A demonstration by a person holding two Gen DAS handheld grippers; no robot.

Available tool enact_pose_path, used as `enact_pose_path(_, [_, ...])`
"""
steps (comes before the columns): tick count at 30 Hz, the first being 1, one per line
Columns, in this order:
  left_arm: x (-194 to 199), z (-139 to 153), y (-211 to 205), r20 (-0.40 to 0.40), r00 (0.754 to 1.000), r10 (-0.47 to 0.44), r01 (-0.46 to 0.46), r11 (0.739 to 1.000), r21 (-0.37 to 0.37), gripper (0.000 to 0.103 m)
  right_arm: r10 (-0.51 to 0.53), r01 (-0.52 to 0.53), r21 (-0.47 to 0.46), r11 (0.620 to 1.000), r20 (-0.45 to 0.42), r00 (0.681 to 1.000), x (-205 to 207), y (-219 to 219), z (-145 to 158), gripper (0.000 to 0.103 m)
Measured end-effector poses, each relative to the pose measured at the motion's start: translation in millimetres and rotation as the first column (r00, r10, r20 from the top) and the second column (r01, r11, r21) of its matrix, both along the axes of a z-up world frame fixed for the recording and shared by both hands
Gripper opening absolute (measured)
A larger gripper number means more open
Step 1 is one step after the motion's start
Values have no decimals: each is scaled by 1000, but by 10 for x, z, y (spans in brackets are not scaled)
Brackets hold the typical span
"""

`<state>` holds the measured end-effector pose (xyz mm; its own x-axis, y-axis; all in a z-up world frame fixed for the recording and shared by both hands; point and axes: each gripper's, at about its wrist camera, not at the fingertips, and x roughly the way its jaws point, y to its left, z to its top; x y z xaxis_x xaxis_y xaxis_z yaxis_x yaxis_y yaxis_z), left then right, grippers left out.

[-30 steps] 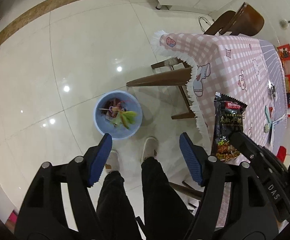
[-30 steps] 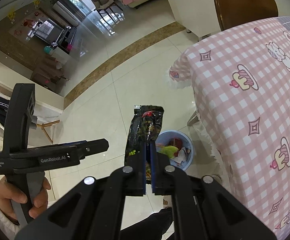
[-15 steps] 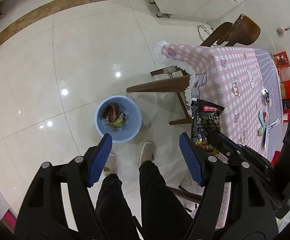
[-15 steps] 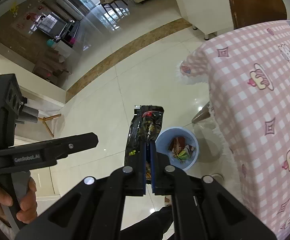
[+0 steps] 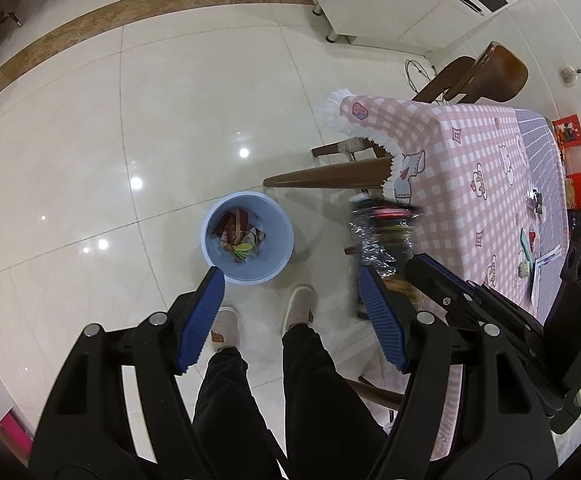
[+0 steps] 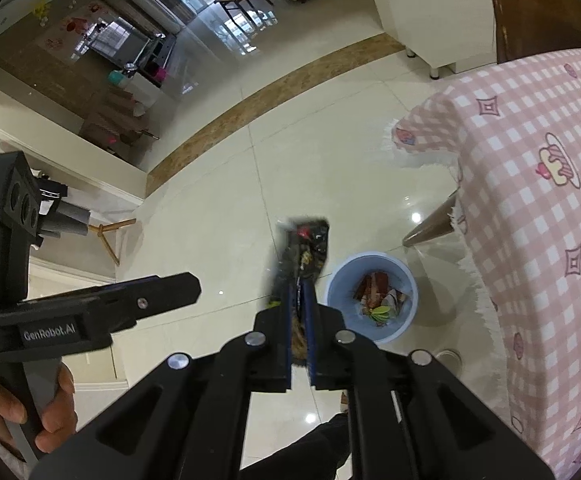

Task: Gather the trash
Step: 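Open the right tool to drop the packet while the left tool releases the plush toy, then swing both open tools back over the table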

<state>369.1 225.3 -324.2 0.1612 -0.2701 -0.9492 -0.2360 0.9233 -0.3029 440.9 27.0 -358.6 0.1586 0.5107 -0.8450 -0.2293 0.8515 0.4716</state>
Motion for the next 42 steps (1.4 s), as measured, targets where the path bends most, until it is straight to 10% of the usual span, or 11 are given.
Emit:
enact_pose_path(3, [-9,14,-6,0,1000,1,-1,1000,4,69,-1,1,6,1000,16,1000,-7,4,38,25])
enact_pose_path(16, [313,221,-860,61,987,-150,150,989,6,69,-152,151,7,988,38,988,8,-871,157,25])
enact_pose_path(23, [623,295,-2123,114,922,-370,372,928,-1,69,-367,374,-65,925,104,924,-60,-2153,271,25])
enact_pose_path(33, [923,238,-4182,176,765,-620,634,772,-36,69,-653,691,-178,701,230,722,-404,-4055,336,38])
enact_pose_path(42, [1364,148,-4860,208,766,-608,615,788,37,69,-660,685,-122,719,191,727,-121,-4634,106,38])
